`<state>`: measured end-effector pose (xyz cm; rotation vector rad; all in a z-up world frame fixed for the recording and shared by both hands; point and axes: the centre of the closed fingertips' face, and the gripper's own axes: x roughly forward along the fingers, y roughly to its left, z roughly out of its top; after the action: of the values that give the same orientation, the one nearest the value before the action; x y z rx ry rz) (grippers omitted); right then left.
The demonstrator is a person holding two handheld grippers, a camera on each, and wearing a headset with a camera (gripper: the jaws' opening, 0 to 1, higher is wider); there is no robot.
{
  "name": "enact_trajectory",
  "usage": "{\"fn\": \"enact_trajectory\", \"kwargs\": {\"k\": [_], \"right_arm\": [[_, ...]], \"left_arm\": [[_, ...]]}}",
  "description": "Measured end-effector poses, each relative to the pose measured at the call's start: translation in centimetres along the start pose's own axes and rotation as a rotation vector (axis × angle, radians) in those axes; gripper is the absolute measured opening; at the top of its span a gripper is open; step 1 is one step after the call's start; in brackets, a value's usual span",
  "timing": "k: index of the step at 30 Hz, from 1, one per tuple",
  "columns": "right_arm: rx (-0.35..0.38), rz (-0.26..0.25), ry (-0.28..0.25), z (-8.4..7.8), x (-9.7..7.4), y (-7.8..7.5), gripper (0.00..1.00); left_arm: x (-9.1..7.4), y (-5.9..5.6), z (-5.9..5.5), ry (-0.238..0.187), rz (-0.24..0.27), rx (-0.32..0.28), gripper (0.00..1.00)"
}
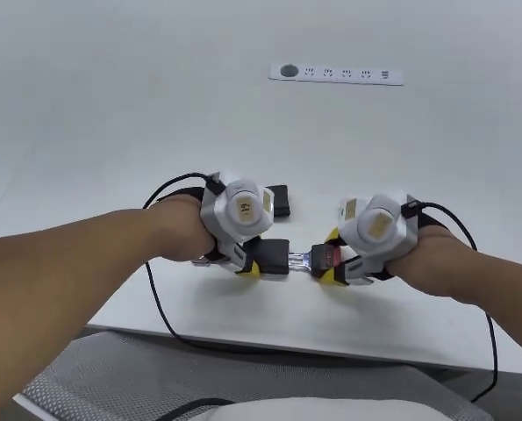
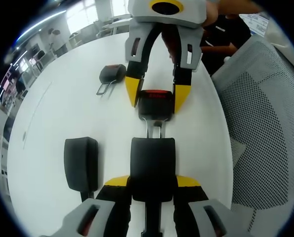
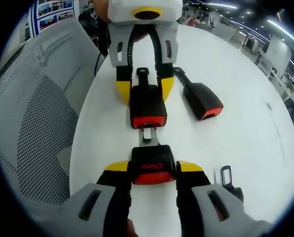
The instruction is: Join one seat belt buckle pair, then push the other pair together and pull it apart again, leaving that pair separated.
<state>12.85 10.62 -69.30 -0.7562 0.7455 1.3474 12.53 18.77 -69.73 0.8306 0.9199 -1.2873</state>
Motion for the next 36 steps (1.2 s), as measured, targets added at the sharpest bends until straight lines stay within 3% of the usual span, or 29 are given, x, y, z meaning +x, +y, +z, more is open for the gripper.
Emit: {"fn": "enact_trajectory", "kwargs": {"k": [6, 19, 29, 35, 36], "right_arm": [[0.044, 0.024, -0.03, 0.7, 0.4, -0.1, 0.34], [0.017, -0.005, -0.001, 1.0, 0.5, 0.2, 0.32], [-0.027, 0.01, 0.01, 1.5, 0.9, 0.1, 0.32], [-0.016, 0.006, -0.005, 2.4, 1.6, 0.1, 0.32], [-0.006, 0.031, -0.004, 2.4, 1.7, 0.7, 0.32]], "left_arm": [[0.0, -0.1, 0.1, -0.009, -0.003, 0.009, 0.33], [-0.2, -0.1, 0.2, -0.049, -0.003, 0.001, 0.33], [-0.3, -0.3, 0.3, -0.04, 0.001, 0.006, 0.32], [-0.2, -0.2, 0.2, -0.038, 0.002, 0.001, 0.32], [-0.2, -0.1, 0.1, -0.033, 0.005, -0.004, 0.32]]}}
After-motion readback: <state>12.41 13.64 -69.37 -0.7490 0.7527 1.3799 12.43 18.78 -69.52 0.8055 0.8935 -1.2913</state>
